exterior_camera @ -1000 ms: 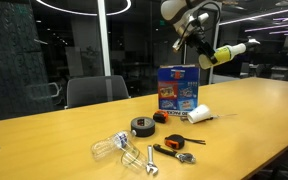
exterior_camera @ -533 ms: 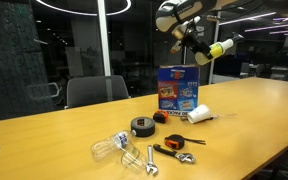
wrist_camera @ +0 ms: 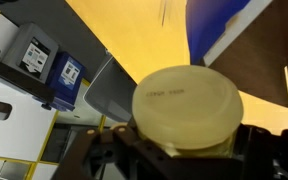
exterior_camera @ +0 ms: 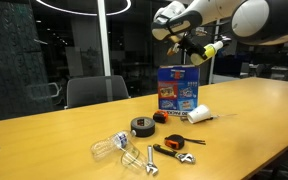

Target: Put the yellow object into the blue box

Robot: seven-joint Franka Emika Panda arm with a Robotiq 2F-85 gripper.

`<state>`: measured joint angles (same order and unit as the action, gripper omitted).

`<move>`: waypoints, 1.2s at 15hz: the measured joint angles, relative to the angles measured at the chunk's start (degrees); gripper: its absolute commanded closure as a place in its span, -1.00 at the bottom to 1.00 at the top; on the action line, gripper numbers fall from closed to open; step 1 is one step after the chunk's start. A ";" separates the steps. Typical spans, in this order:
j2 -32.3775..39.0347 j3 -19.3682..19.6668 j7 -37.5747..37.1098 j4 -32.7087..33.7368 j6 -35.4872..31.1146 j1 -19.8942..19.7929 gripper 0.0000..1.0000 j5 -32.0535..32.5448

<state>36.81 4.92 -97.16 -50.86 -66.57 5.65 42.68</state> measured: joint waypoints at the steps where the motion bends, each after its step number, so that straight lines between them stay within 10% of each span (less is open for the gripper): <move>1: 1.30 0.39 0.84 1.62 0.00 0.47 0.11 0.03; 18: 11.76 7.17 13.44 19.06 0.27 4.57 0.11 5.36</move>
<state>48.57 12.10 -83.72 -31.80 -66.30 10.22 48.03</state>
